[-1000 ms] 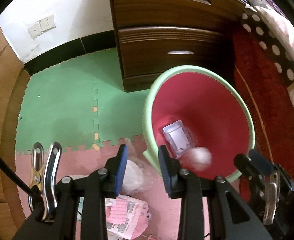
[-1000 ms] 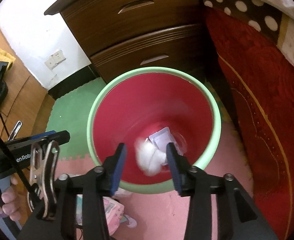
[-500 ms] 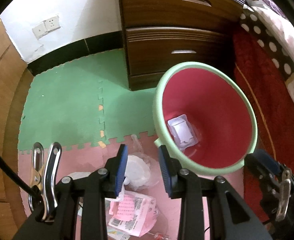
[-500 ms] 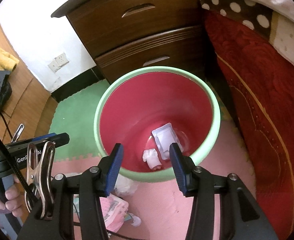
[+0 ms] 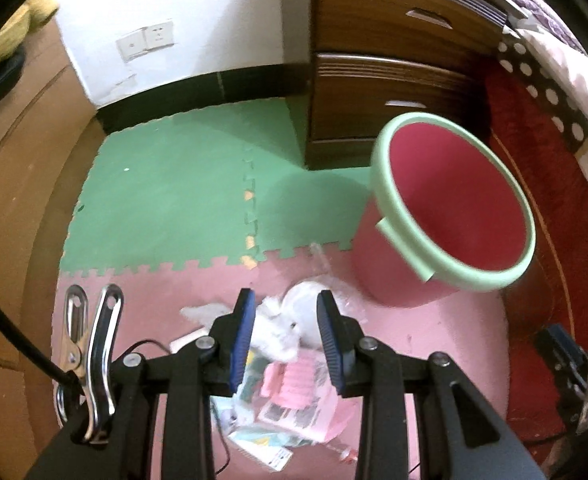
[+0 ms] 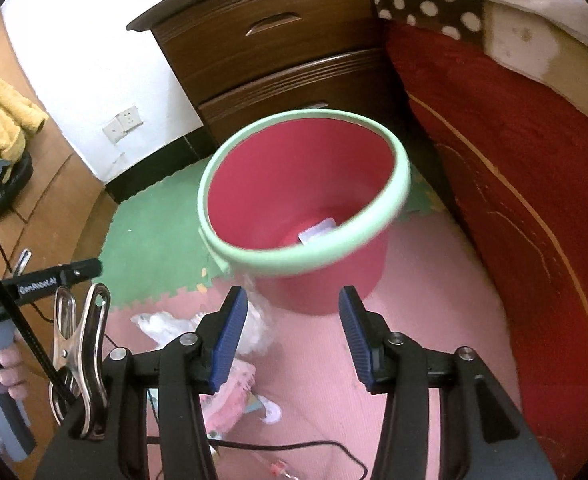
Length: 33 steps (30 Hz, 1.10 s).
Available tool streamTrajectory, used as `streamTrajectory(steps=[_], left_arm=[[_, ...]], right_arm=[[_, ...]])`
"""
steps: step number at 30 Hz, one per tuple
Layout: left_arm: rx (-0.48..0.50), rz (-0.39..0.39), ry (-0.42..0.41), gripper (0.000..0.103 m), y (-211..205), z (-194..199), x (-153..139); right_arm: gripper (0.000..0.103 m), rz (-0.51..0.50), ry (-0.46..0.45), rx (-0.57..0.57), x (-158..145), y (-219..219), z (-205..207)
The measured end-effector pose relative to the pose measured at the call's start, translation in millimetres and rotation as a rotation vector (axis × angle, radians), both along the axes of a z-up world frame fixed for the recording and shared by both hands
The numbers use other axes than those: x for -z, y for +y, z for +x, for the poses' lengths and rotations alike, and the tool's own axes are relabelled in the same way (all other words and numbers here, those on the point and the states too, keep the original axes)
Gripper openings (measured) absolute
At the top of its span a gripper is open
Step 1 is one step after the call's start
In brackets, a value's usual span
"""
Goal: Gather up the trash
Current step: 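Move both open tools back toward the trash pile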
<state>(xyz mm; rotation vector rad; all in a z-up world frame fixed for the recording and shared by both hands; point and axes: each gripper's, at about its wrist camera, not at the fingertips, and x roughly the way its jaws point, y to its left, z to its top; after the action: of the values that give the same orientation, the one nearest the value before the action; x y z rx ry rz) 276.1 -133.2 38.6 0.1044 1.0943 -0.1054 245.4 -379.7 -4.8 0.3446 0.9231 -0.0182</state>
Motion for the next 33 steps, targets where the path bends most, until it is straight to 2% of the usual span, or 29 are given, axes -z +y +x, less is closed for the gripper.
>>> streamTrajectory(steps=[14, 25, 29, 33], left_arm=[[-0.077, 0.047, -0.028, 0.033, 96, -84, 5], [-0.233, 0.091, -0.013, 0.033, 193, -128, 14], [-0.279, 0.110, 0.019, 0.033, 214, -134, 27], [-0.305, 0.089, 0.080, 0.033, 221, -139, 51]], right_arm=[[0.049, -0.010, -0.029, 0.046, 3, 35, -106], [0.049, -0.046, 0.004, -0.024, 17, 79, -138], [0.049, -0.057, 0.035, -0.053, 28, 90, -142], [0.049, -0.075, 0.088, -0.077, 49, 94, -144]])
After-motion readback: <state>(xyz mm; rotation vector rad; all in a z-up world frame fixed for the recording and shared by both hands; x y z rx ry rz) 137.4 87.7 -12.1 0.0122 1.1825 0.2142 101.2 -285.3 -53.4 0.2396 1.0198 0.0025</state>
